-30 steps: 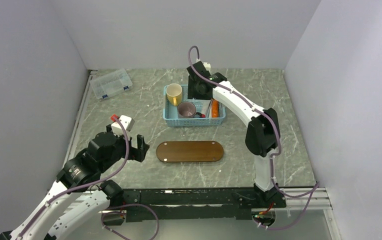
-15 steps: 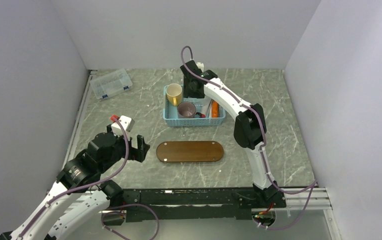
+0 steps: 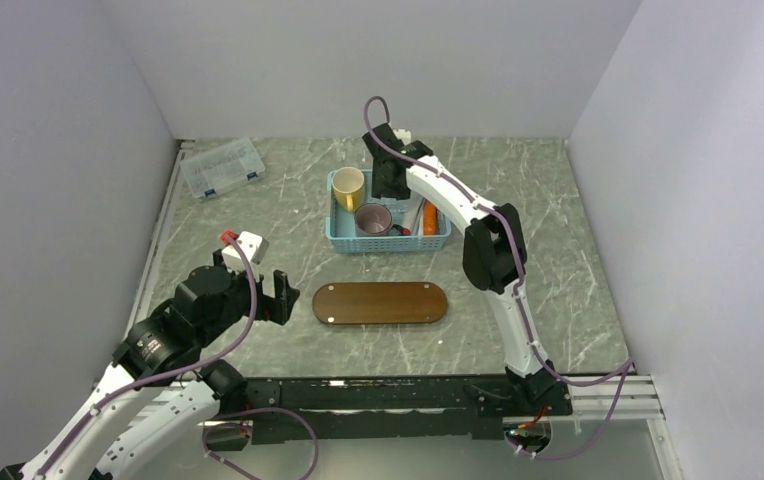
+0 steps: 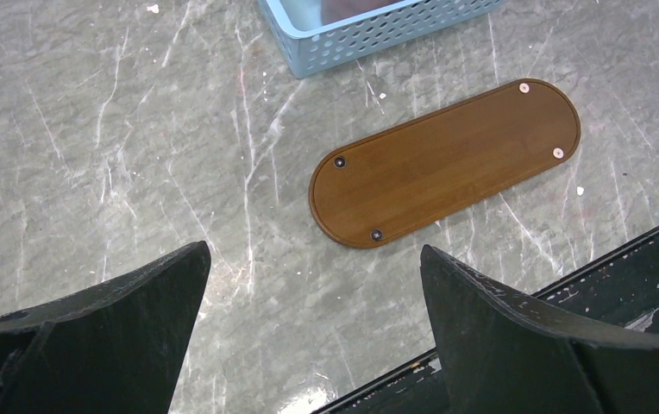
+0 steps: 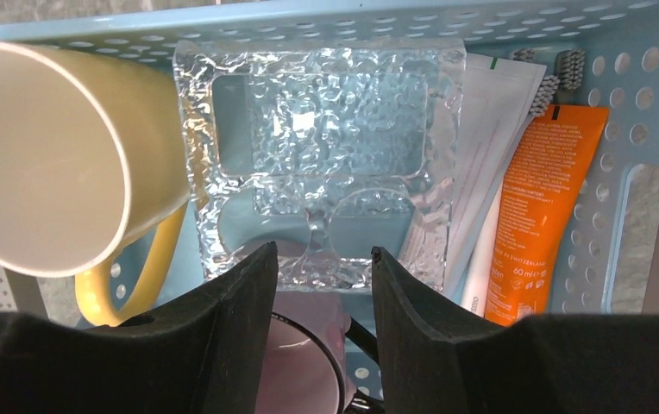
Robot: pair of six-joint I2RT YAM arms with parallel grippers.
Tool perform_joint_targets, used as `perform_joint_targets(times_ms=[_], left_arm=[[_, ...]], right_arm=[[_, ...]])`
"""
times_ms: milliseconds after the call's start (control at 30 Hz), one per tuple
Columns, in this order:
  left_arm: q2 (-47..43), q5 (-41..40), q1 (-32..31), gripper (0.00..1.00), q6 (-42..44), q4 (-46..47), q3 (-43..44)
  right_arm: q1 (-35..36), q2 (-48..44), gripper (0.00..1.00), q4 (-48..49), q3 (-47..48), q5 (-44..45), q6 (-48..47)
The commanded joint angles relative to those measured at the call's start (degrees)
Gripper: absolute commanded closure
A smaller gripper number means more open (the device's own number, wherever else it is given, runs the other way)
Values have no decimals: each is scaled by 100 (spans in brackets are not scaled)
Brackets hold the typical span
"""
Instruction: Prepare toiletry sets of a toothbrush and toothpaste on the tray
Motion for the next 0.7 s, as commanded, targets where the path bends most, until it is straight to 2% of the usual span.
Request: perform_joint_targets(times_ms=[0, 333, 667], left_arm=[[-41, 87, 5, 1, 75, 173, 12], [-11, 79, 0, 1, 80, 177, 12], [9, 59, 2, 1, 83, 170, 16]], right_arm=[[-69, 67, 53, 16, 342, 117, 115], [-155, 295, 54, 96, 558, -62, 228], [-159, 387, 68, 70, 608, -89, 188]])
